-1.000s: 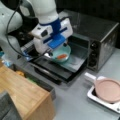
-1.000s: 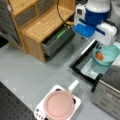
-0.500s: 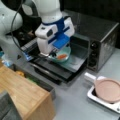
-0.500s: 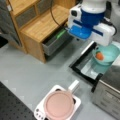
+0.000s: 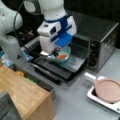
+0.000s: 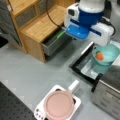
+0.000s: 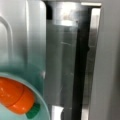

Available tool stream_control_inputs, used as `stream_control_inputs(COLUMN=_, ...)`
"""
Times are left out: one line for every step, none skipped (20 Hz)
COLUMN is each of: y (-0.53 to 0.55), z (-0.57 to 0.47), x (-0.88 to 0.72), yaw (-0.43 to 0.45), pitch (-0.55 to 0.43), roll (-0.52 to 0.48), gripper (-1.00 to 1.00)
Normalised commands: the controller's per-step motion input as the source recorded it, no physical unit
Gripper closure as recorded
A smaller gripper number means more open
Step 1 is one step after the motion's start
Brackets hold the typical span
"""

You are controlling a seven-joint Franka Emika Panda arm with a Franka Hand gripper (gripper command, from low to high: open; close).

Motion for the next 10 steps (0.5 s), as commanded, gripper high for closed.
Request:
stream_control_inputs(y=-0.06, z=0.16, x=0.42, yaw=0.060, pitch=0.242, roll=0.019, gripper=-1.00)
stream_control_inputs(y=-0.03, z=0.17, x=0.43, yaw=0.054, pitch=0.247, roll=0.025, gripper=-1.00)
stream_control_inputs(y=0.00, z=0.17, x=0.43, yaw=0.052, pitch=0.254, roll=0.017, gripper=-1.00)
stream_control_inputs(y=0.01, z=0.16, x=0.42, yaw=0.074, pitch=0.253, roll=-0.022, gripper=-1.00)
stream_control_inputs(y=0.02, z=0.16, x=0.41, yaw=0.089, pitch=0.256, roll=-0.046, gripper=-1.00)
stream_control_inputs(y=0.01, z=0.16, x=0.38, yaw=0.091, pitch=0.255, roll=-0.056, gripper=-1.00)
stream_control_inputs(y=0.01, z=0.16, x=0.36, yaw=0.102, pitch=0.265, roll=-0.076, gripper=-1.00)
stream_control_inputs(y=-0.01, z=0.16, x=0.34, yaw=0.111, pitch=0.266, roll=-0.099, gripper=-1.00)
stream_control_inputs(y=-0.01, z=0.16, x=0.33, yaw=0.118, pitch=0.269, roll=-0.119, gripper=-1.00)
stream_control_inputs(y=-0.01, z=0.16, x=0.32, yaw=0.120, pitch=0.256, roll=-0.120, gripper=-1.00)
